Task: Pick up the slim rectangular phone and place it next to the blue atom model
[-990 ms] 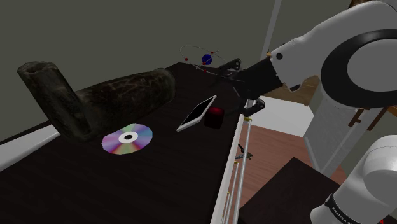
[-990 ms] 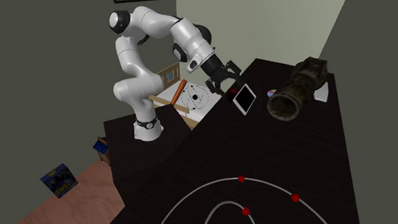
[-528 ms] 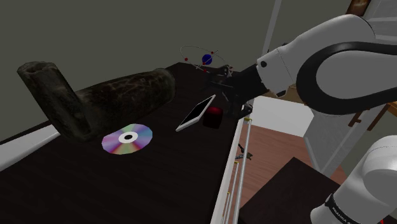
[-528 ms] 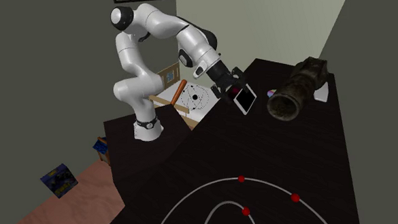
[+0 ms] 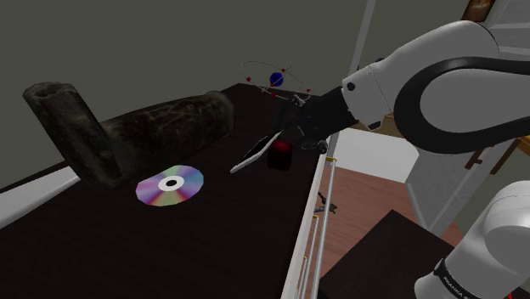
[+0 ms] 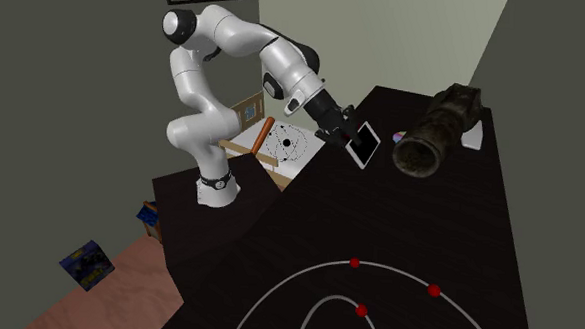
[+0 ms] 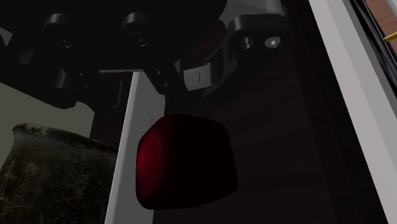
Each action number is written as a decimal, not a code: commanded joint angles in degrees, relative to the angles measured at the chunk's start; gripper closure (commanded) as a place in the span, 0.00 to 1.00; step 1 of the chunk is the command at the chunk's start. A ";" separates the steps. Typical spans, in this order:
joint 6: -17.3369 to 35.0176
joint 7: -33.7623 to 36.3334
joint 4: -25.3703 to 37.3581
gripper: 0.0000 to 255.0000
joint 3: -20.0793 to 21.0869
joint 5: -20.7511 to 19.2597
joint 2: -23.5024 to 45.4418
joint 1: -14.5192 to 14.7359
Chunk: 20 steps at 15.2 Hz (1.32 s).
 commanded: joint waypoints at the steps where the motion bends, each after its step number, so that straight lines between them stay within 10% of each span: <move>1: 0.00 0.00 0.00 1.00 0.00 0.00 0.00 0.00; 20: -10.54 4.74 6.49 1.00 -3.27 -6.75 -4.19 -3.86</move>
